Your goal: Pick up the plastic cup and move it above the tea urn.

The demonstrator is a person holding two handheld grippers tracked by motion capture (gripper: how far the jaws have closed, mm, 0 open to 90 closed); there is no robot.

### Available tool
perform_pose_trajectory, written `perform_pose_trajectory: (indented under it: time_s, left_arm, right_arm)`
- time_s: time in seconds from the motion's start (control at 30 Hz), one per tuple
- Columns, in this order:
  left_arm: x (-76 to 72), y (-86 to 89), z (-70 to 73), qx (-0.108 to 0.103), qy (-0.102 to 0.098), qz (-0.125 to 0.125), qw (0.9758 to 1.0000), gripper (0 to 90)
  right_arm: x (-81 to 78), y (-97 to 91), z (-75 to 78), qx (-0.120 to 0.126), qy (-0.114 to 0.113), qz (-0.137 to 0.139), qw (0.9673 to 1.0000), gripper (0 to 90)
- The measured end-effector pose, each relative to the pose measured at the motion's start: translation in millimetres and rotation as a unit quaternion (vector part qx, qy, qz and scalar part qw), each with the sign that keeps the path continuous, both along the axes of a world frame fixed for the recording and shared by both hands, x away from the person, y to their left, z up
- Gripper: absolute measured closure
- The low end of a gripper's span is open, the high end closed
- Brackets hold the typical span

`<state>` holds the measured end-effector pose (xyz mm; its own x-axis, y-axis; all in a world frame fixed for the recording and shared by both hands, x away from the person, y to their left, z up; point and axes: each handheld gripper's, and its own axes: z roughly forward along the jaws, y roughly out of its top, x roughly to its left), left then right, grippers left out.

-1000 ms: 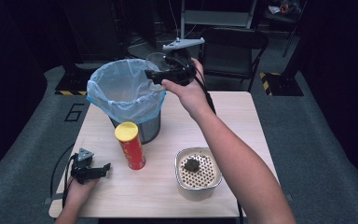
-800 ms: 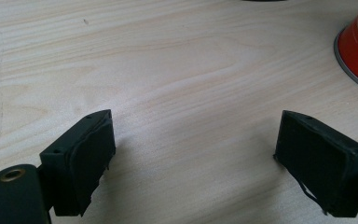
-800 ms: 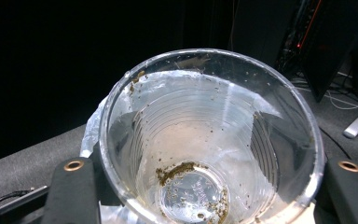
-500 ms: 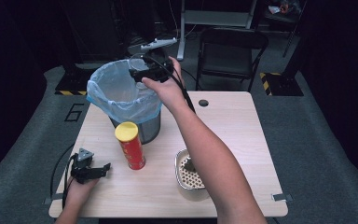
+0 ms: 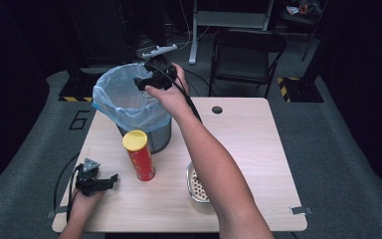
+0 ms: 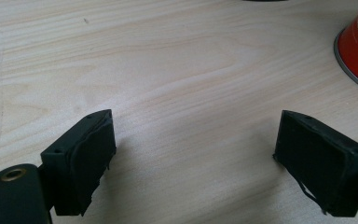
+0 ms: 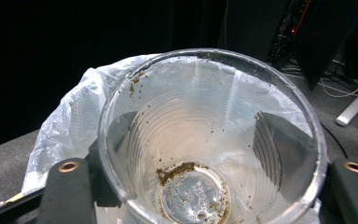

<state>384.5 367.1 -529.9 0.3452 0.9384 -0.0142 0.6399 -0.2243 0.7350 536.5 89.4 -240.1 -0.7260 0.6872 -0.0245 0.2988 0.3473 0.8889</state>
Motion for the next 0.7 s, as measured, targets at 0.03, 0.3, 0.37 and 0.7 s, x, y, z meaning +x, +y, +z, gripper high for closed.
perform_pose_trajectory:
  time_s: [0.03, 0.3, 0.37, 0.7]
  left_arm:
    - [-0.3, -0.1, 0.0, 0.001, 0.001, 0.0, 1.0, 11.8]
    - [-1.0, -2.3, 0.8, -0.002, 0.004, 0.003, 1.0, 11.7]
    - [-1.8, -2.9, 1.8, -0.007, 0.009, -0.002, 0.9999, 11.6]
    - [-6.5, -5.3, 11.4, -0.013, 0.005, -0.011, 0.9998, 12.2]
  right_arm:
    - [0.1, 1.6, -1.8, 0.004, 0.002, 0.004, 1.0, 27.5]
    - [-4.5, 11.5, -14.0, -0.018, 0.009, 0.035, 0.9992, 3.4]
    - [-7.3, 3.3, -9.5, -0.009, 0.009, 0.023, 0.9996, 6.1]
    - [-23.8, -44.9, 3.0, 0.02, -0.022, 0.018, 0.9994, 21.3]
